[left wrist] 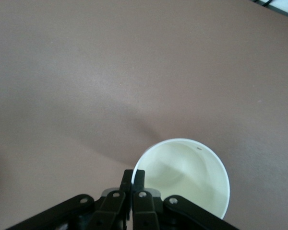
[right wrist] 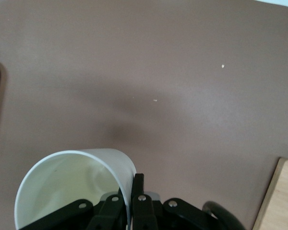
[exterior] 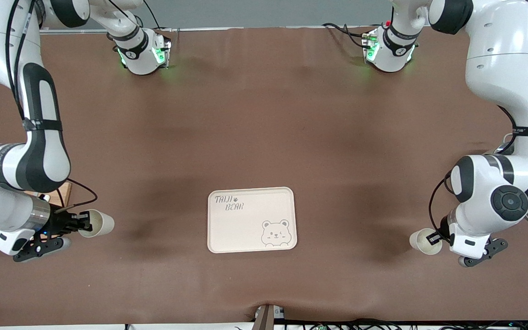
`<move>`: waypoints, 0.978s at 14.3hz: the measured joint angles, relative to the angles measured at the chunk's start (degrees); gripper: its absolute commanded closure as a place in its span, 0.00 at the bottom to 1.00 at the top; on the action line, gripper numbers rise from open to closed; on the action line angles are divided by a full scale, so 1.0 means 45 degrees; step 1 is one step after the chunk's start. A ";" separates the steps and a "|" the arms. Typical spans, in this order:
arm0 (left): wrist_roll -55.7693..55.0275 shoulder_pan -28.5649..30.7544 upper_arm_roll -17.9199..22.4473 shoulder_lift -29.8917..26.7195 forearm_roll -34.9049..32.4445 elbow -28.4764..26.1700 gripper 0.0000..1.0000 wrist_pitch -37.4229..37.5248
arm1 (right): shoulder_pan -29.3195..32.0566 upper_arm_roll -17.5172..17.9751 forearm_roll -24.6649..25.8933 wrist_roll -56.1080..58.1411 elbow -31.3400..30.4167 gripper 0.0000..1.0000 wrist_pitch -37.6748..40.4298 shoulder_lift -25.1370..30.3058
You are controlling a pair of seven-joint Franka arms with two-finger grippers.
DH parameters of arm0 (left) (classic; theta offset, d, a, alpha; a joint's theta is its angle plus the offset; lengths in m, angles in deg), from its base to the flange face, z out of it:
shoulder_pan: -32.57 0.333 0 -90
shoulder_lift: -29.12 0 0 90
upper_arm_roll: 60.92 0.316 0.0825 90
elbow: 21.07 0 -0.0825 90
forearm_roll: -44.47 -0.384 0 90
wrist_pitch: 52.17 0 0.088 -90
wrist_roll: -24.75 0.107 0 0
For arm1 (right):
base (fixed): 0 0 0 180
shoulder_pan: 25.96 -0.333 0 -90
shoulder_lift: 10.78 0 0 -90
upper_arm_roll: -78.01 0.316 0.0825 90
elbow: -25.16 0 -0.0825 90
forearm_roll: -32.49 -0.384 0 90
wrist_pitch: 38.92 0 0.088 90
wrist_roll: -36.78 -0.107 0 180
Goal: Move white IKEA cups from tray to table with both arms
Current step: 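Carry the cup toward the board with the right gripper while the left gripper carries, then set the cups down and open the left gripper while the right gripper opens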
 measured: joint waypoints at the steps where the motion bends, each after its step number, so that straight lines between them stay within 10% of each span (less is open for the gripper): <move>1: 0.0000 0.0020 -0.0001 0.0132 0.0000 -0.0007 1.00 -0.0105 | 0.0049 -0.0004 0.0000 0.0148 -0.0019 1.00 -0.0259 -0.0174; 6: 0.0005 0.0039 -0.0001 0.0512 -0.0010 -0.0168 0.99 -0.0572 | 0.0453 -0.0006 0.0000 0.0858 -0.0401 1.00 -0.1784 -0.0940; 9: 0.0509 0.0120 -0.0009 0.0501 -0.0010 -0.0220 0.40 -0.0737 | 0.0454 0.0031 0.0000 0.0905 -0.0892 1.00 -0.2757 -0.1134; 10: 0.0767 0.0166 -0.0008 0.0510 -0.0010 -0.0266 0.00 -0.0774 | 0.0454 0.0044 0.0000 0.0910 -0.1003 1.00 -0.2996 -0.1205; 14: 0.1005 0.0192 -0.0086 0.0509 -0.0010 -0.0367 0.00 -0.0885 | 0.0453 0.0074 0.0000 0.0922 -0.1075 1.00 -0.3596 -0.1576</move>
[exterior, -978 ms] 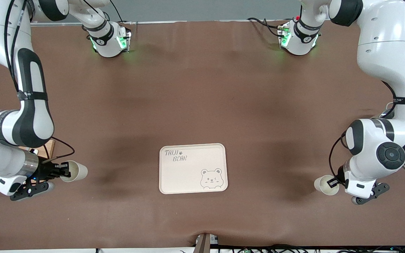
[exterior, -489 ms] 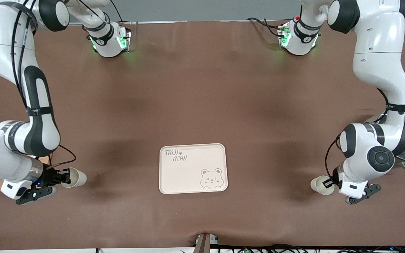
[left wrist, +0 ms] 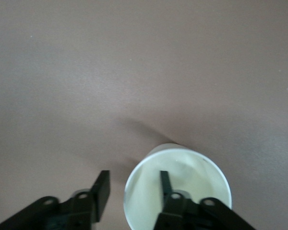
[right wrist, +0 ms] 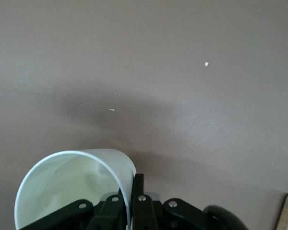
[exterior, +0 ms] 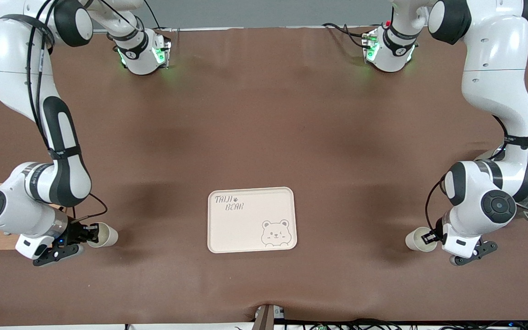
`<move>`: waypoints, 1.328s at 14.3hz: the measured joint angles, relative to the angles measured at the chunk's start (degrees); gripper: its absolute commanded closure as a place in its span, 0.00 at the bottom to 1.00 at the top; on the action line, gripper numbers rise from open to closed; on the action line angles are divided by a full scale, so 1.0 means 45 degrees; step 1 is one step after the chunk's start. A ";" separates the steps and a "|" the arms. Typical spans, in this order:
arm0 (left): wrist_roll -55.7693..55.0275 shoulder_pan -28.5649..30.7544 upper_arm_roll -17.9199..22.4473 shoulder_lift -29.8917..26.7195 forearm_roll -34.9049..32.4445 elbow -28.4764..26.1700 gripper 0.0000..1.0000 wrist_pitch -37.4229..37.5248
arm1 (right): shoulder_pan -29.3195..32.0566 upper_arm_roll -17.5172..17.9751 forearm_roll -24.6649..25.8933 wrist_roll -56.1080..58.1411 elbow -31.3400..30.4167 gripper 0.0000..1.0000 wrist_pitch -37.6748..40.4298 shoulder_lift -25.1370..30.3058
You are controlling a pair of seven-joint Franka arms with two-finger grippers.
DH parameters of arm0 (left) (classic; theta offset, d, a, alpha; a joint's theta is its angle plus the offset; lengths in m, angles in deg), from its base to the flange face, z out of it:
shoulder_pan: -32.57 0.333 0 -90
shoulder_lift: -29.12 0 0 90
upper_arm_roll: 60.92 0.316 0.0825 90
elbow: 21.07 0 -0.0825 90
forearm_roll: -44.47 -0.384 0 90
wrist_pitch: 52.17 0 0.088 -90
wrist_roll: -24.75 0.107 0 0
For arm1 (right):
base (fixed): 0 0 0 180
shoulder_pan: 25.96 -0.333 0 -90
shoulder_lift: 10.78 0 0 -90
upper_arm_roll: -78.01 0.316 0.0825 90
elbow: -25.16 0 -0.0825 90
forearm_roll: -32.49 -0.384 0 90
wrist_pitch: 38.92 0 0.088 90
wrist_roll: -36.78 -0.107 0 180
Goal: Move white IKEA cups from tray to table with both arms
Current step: 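Set the cups down and open the left gripper while the right gripper opens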
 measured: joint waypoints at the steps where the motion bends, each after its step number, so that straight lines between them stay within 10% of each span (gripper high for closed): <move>1: 0.0000 -0.0015 -0.0029 -0.0032 0.0000 0.0013 0.00 -0.0015 | 0.0000 0.0006 0.0000 0.0011 -0.0005 1.00 -0.0107 -0.0064; 11: 0.0032 0.0012 -0.0394 -0.2240 0.0000 0.0038 0.00 0.0917 | 0.0001 0.0008 0.0000 0.0129 -0.0094 1.00 -0.0802 -0.0470; 16: 0.0624 0.0013 -0.0854 -0.3714 0.0000 -0.0380 0.00 0.2227 | 0.0001 0.0009 -0.0001 0.0131 -0.0095 0.00 -0.0941 -0.0529; 19: 0.1385 0.0016 -0.0905 -0.4524 0.0017 -0.0566 0.00 0.3359 | 0.0001 0.0012 -0.0002 0.0131 -0.0087 0.00 -0.0960 -0.0530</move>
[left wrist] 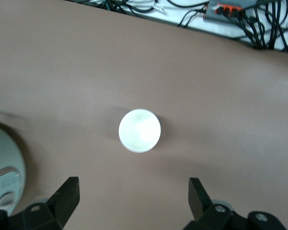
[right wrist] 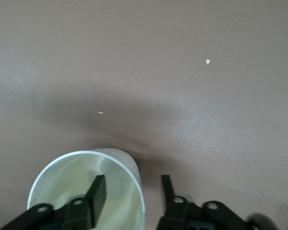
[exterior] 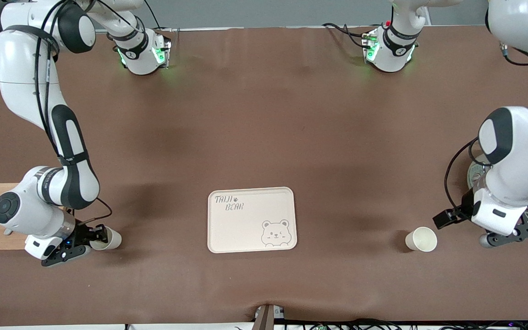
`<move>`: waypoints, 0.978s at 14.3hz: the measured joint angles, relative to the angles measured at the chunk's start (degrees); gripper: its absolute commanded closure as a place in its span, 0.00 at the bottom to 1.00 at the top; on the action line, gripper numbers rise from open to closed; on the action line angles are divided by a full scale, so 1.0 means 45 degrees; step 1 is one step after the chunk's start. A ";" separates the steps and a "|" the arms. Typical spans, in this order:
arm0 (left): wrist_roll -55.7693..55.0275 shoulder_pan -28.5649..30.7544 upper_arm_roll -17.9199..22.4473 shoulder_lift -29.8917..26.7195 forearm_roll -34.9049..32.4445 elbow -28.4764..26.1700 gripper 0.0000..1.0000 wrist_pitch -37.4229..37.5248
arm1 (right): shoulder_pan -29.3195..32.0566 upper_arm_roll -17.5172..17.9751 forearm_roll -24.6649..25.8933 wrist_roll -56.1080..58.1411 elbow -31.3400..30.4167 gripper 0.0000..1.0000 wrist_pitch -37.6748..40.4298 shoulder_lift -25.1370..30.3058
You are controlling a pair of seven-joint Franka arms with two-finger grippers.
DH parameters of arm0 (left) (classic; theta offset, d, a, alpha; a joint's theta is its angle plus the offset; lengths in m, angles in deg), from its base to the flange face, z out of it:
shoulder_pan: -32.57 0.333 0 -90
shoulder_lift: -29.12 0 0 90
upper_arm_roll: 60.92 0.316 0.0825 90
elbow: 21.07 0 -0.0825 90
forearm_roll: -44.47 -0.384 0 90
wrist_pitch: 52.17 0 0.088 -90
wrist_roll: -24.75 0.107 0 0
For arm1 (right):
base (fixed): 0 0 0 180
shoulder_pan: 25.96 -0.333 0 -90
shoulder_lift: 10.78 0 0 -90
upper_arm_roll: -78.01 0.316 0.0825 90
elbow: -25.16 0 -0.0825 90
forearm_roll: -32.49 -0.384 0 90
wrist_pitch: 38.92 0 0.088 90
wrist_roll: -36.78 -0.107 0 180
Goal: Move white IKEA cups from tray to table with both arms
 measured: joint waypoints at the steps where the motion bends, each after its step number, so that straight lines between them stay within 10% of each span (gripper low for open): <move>1: 0.0261 0.0003 -0.0010 -0.0251 0.0073 -0.0025 0.00 0.0404 | 0.0000 0.0002 0.0000 0.0000 0.0018 0.00 0.0000 0.0001; 7: 0.2151 0.0593 -0.0020 -0.1945 0.1004 -0.0063 0.00 0.2879 | -0.0008 0.0028 0.0000 0.0002 0.0392 0.00 0.0452 0.0098; 14: 0.2588 0.0728 -0.0057 -0.3859 0.1033 -0.0147 0.00 0.4927 | -0.0066 0.0038 0.0000 -0.1443 0.3369 0.00 0.6029 0.0681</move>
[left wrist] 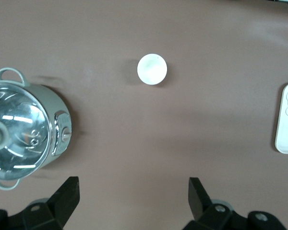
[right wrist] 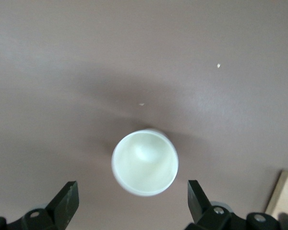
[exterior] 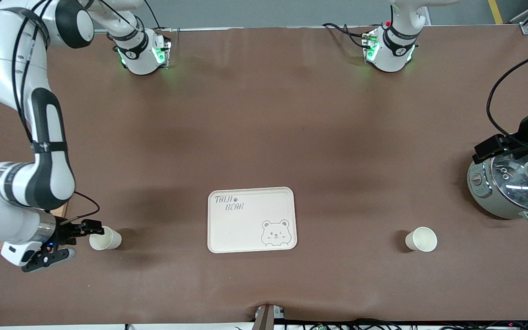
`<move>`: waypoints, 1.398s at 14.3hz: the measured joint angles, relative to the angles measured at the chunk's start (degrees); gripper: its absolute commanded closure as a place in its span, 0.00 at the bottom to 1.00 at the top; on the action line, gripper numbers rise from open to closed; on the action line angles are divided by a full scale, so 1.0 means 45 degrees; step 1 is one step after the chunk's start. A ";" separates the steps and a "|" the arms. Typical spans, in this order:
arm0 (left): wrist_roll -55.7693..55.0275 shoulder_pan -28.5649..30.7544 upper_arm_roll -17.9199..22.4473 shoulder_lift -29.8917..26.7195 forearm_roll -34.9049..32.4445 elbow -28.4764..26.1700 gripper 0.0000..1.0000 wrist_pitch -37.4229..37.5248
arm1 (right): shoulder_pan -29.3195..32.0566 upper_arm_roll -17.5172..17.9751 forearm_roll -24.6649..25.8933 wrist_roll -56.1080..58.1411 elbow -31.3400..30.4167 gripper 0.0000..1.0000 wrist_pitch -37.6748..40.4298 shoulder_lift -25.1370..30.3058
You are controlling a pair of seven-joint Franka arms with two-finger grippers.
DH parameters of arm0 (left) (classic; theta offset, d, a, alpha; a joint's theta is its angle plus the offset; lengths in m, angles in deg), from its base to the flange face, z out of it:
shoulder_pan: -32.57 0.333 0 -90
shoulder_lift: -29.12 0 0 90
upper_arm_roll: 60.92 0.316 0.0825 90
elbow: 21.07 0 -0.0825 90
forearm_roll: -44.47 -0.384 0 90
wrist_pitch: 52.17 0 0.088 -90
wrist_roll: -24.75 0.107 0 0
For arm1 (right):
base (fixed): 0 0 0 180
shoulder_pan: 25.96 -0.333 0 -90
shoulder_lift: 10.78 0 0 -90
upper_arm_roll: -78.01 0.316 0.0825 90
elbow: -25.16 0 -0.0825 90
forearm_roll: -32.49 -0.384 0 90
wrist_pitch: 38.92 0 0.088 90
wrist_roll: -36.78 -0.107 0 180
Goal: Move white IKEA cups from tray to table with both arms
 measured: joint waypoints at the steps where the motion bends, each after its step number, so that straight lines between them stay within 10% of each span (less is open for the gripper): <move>1: 0.0015 0.0000 -0.0007 -0.0196 0.0000 -0.0016 0.00 0.0227 | -0.0029 0.0000 0.0000 -0.0367 0.0356 0.00 0.0698 0.0196; 10: 0.0735 0.0203 -0.0009 -0.1407 0.0001 -0.0110 0.00 0.1548 | -0.0223 0.0003 0.1014 -0.2716 0.0965 0.00 0.6462 0.4504; 20: 0.0749 0.0262 0.0012 -0.1445 0.0297 0.0365 0.00 0.1536 | -0.0233 -0.0086 0.1842 -0.3992 -0.4773 0.00 0.5956 0.9431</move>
